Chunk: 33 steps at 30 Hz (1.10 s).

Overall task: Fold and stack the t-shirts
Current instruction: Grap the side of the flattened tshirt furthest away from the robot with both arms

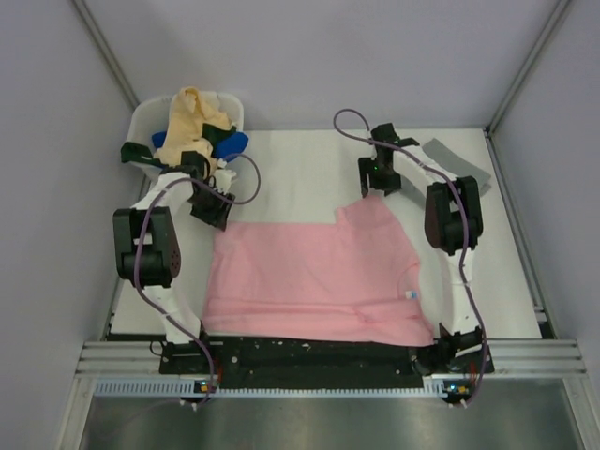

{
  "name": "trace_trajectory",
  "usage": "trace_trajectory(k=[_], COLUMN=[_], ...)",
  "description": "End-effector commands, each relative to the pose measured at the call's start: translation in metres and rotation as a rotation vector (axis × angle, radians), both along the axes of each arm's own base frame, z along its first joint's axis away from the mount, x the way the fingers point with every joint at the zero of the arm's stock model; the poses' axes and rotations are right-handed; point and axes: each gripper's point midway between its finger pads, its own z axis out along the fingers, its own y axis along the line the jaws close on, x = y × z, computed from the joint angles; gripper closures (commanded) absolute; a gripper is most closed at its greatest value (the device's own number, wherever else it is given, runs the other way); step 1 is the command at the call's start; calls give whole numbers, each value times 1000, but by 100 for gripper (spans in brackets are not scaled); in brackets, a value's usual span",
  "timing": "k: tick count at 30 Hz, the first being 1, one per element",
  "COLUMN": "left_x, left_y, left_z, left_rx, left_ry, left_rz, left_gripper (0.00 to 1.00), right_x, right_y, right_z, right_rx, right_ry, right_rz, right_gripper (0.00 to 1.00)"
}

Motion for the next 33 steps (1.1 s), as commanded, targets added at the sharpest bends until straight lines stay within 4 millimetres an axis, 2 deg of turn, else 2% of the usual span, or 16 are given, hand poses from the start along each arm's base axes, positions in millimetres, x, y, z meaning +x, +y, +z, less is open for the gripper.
trace_trajectory(k=[1,6,9,11,13,15,18,20,23,26,30,33], left_x=[32,34,17,4,-2,-6,-12,-15,-10,-3,-7,-24], left_y=[8,10,-12,-13,-9,-10,-19,-23,-23,-26,-26,-25], left_z=[2,-18,-25,-35,-42,-44,-33,-23,-3,23,49,58], left_rx=[57,69,-30,-31,-10,-14,-64,-90,-83,-88,-69,-49], left_ry=[-81,-38,36,90,116,121,126,127,63,-39,-148,-184], left_rz=[-38,-41,-120,-151,-155,-161,-190,-206,-212,-219,-250,-304], left_gripper=[42,42,42,43,49,61,81,100,100,100,100,100], right_x=[11,10,2,-3,-7,-9,-17,-23,-31,-53,-106,-146], right_y=[-10,-15,-9,-5,1,12,26,26,22,18,13,11], right_z=[-1,-9,-19,-22,-23,-20,-8,6,43,81,89,96], right_rx=[-125,-162,-138,-139,-129,-91,-7,10,30,71,124,178], right_ry=[-9,2,35,47,52,56,65,53,-6,-53,-12,11], right_rz=[27,37,54,61,68,85,93,67,40,25,24,23], right_gripper=[32,32,36,37,48,58,80,99,100,100,100,100])
